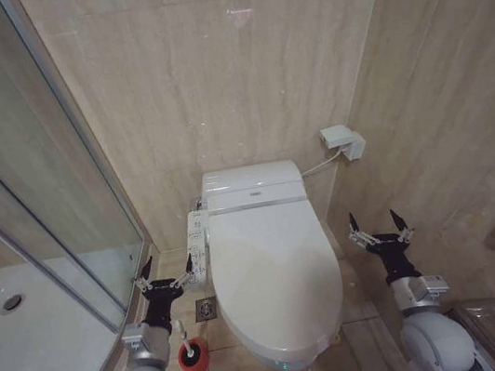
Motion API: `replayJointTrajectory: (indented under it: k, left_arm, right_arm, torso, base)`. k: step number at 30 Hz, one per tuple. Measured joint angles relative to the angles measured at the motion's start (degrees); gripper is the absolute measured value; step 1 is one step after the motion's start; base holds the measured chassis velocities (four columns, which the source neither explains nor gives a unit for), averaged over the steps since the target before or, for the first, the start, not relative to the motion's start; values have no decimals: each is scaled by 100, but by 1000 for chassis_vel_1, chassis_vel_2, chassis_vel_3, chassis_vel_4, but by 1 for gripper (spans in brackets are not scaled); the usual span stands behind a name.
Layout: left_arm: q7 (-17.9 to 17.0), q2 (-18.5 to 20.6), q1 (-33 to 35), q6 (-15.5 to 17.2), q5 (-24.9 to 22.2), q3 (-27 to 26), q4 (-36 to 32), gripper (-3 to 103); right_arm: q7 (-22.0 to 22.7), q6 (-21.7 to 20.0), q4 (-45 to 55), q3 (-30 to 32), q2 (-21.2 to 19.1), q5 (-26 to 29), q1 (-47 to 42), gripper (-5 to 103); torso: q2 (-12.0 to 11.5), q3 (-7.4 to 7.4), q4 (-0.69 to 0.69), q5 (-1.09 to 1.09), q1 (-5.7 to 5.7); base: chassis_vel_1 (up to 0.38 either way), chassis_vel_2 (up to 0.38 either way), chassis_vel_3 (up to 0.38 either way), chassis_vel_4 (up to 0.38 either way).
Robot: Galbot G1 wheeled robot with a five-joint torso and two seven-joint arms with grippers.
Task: Open the toilet lid, clean the toilet bowl with a toilet brush, close the toilet lid, and flush.
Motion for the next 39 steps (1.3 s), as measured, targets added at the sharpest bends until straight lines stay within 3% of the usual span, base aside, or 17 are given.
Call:
replayJointTrajectory:
  k: [1,4,14,17,21,22,25,26,28,39]
  left_arm:
    - [0,0,0,0,0,0,0,100]
    - [79,78,-108,622,-149,-42,-231,100]
    - [98,97,-125,731,-181,-66,-270,100]
    - [125,134,-93,443,-165,-190,-265,100]
    - [195,230,15,-426,-69,-529,-189,100]
    - [195,230,15,-426,-69,-529,-189,100]
    - [252,309,100,-1112,10,-796,-123,100]
    - [252,309,100,-1112,10,-796,-123,100]
    - [285,355,151,-1523,59,-957,-84,100]
    - [301,370,171,-1766,83,-1032,-11,100]
  right_arm:
    - [0,0,0,0,0,0,0,100]
    - [0,0,0,0,0,0,0,100]
    - [0,0,0,0,0,0,0,100]
    - [0,0,0,0,0,0,0,100]
    - [0,0,0,0,0,0,0,100]
    - [0,0,0,0,0,0,0,100]
    - [0,0,0,0,0,0,0,100]
    - [0,0,0,0,0,0,0,100]
    - [0,0,0,0,0,0,0,100]
    - [0,0,0,0,0,0,0,100]
  torso:
    - [0,0,0,0,0]
    - [0,0,0,1,0]
    - [0,0,0,0,0]
    - [0,0,0,1,0]
    - [0,0,0,0,0]
    - [0,0,0,0,0]
    - [0,0,0,0,0]
    - [0,0,0,0,0]
    - [0,0,1,0,0]
    - [0,0,0,0,0]
  base:
    - [0,0,0,0]
    - [0,0,0,0]
    - [0,0,0,0]
    - [0,0,0,0]
    - [0,0,0,0]
    - [0,0,0,0]
    - [0,0,0,0]
    - [0,0,0,0]
    - [0,0,0,0]
    - [0,0,0,0]
